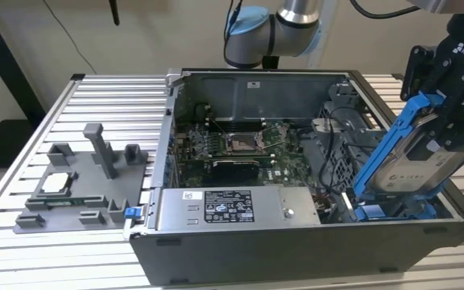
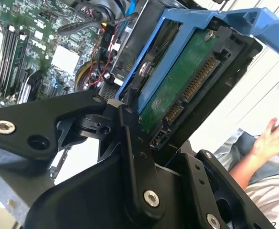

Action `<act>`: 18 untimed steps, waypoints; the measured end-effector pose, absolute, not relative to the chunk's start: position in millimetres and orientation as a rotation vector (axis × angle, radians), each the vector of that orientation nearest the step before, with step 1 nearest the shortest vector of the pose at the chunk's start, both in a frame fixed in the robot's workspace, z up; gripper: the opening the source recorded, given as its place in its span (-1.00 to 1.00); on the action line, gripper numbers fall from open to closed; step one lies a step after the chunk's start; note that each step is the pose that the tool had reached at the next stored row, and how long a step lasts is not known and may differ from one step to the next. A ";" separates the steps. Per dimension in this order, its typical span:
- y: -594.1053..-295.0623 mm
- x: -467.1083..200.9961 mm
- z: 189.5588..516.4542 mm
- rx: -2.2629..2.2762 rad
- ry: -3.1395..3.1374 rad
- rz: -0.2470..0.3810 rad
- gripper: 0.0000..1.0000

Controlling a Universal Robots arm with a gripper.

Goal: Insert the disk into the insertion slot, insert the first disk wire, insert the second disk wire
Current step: 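Insert the disk into the insertion slot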

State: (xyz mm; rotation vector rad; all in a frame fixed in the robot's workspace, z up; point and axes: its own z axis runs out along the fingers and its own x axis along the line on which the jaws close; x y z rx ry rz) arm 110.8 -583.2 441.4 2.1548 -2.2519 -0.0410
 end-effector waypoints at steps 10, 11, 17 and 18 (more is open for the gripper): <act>-582.3 112.1 429.4 2.167 -2.261 -0.028 -1.00; -581.9 112.1 428.5 2.168 -2.262 -0.025 -1.00; -578.9 112.1 421.5 2.177 -2.268 -0.013 -1.00; -578.0 112.1 420.3 2.177 -2.269 -0.012 -1.00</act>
